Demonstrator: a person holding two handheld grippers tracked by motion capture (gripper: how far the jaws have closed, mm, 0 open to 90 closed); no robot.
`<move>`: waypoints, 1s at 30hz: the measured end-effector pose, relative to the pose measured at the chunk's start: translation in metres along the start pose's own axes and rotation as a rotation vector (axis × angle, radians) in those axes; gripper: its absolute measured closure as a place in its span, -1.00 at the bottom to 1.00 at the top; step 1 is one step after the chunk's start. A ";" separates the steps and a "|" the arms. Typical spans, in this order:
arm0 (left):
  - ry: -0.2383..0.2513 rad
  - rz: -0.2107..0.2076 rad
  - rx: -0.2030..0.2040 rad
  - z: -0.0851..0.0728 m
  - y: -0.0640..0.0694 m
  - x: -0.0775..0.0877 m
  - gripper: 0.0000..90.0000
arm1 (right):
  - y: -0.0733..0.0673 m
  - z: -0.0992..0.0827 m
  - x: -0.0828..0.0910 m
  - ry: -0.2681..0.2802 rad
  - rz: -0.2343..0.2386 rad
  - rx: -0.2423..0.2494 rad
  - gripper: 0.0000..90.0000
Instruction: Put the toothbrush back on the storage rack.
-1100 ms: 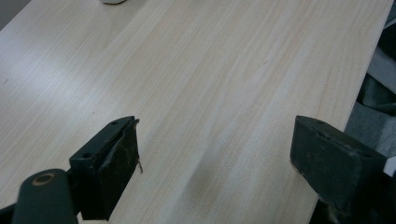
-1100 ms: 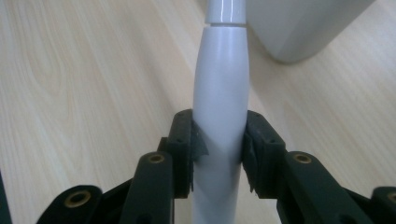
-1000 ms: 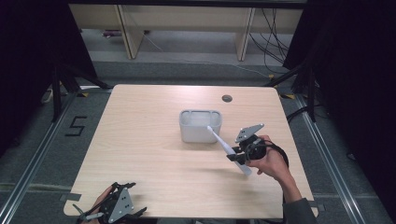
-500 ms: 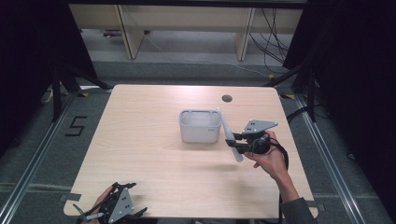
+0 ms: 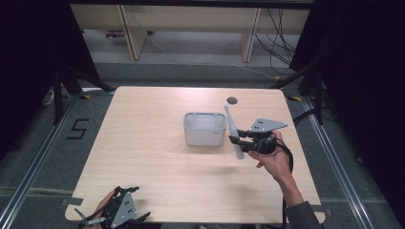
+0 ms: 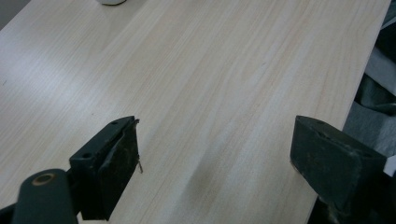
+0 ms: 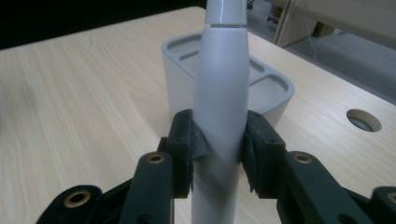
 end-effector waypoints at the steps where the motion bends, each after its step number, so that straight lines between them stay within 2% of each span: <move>1: -0.006 -0.006 -0.009 -0.001 0.000 0.001 -0.67 | 0.002 0.004 0.000 0.020 0.002 0.022 0.49; 4: -0.004 0.002 -0.002 -0.001 0.000 0.001 -0.67 | 0.000 0.010 0.000 0.034 0.013 -0.002 0.49; 5: -0.005 -0.003 -0.007 -0.001 0.000 0.001 -0.67 | 0.000 0.015 -0.001 0.057 -0.002 0.002 0.49; 6: -0.005 -0.003 -0.007 -0.001 0.000 0.001 -0.67 | 0.000 0.015 -0.001 0.057 -0.002 0.002 0.49; 8: 0.001 0.013 0.003 0.000 -0.001 -0.001 -0.67 | 0.002 0.021 0.000 0.073 -0.008 0.018 0.49; 9: 0.002 -0.001 0.002 -0.001 0.000 0.000 -0.67 | -0.001 0.022 -0.001 0.070 0.014 -0.004 0.49; 10: -0.006 -0.005 -0.004 -0.001 0.000 0.000 -0.67 | -0.002 0.024 0.000 0.065 0.012 -0.009 0.49; 11: -0.007 -0.005 -0.003 -0.001 0.000 0.000 -0.67 | 0.000 0.028 -0.001 0.087 -0.003 0.001 0.49; 14: -0.002 0.012 -0.002 -0.001 -0.001 -0.001 -0.67 | -0.003 0.036 -0.002 0.089 0.013 -0.001 0.49; 15: -0.003 0.017 -0.003 -0.001 -0.001 -0.001 -0.67 | -0.003 0.040 -0.002 0.101 0.000 0.005 0.49; 19: 0.000 0.010 0.000 -0.001 -0.001 0.000 -0.67 | -0.006 0.053 -0.003 0.124 0.011 -0.017 0.49; 20: -0.005 0.006 -0.003 -0.001 -0.001 0.000 -0.67 | -0.004 0.058 -0.004 0.144 0.002 -0.004 0.49; 21: 0.001 -0.003 0.001 -0.001 0.000 0.000 -0.67 | -0.007 0.063 -0.006 0.157 0.020 -0.019 0.49; 23: 0.001 0.012 0.000 0.000 -0.001 0.000 -0.67 | -0.006 0.066 -0.006 0.160 0.012 -0.020 0.49; 27: 0.001 0.011 0.001 0.000 -0.001 -0.001 -0.67 | -0.008 0.073 -0.011 0.175 0.022 -0.050 0.49; 28: 0.000 0.010 0.001 -0.001 -0.001 0.000 -0.67 | -0.007 0.075 -0.012 0.183 0.014 -0.035 0.49; 30: 0.001 0.011 0.000 0.000 -0.001 0.000 -0.67 | -0.008 0.080 -0.014 0.199 0.012 -0.043 0.49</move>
Point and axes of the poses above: each handheld gripper's, and its own axes: x roughly backward along the jaws, z roughly out of its top, y roughly to its right, the point moved 9 cm from there along -x, roughly forward along the jaws, and after that the axes turned 11 degrees about -x, right-handed, at the moved point
